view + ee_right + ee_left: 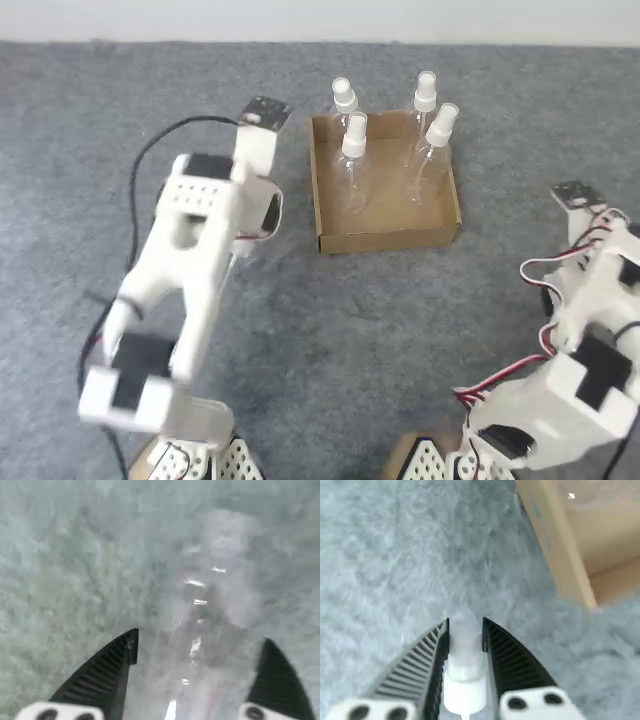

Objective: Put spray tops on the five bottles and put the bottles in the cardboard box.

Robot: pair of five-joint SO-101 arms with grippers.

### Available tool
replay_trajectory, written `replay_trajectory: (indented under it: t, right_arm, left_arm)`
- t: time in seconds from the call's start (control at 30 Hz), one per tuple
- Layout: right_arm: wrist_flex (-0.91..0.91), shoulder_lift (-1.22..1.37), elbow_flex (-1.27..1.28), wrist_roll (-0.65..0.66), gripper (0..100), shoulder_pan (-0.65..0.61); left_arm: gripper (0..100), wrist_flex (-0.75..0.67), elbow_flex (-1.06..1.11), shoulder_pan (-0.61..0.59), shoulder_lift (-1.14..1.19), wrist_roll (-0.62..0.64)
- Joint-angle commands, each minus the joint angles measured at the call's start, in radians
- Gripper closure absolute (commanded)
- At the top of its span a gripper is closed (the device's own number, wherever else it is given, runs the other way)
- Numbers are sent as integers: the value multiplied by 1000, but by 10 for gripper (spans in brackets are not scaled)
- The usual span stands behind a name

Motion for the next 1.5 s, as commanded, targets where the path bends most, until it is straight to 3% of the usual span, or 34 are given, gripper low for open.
replay_trajectory:
  t: [0.0,0.17,0.33,0.57,0.83,1.13,1.3,1.47]
  right_arm:
    - [64,-19,-110,-2,625,-15]
    - [189,5,-313,-71,625,-90]
    - [325,119,-489,-112,627,-166]
    - [366,315,-628,-135,630,-131]
    - [364,390,-689,-141,768,-120]
    - [375,360,-720,-143,996,-119]
    - [377,252,-723,-153,994,-119]
    - [381,10,-700,-281,994,-157]
  left_arm:
    - [991,-61,147,11,-252,23]
    - [990,-153,329,20,-388,26]
    - [990,-203,380,12,-396,26]
    - [989,-209,394,12,-396,26]
    - [988,-209,397,12,-396,26]
    - [988,-210,397,12,-396,26]
    - [988,-210,395,12,-405,28]
    - [988,-196,337,11,-456,64]
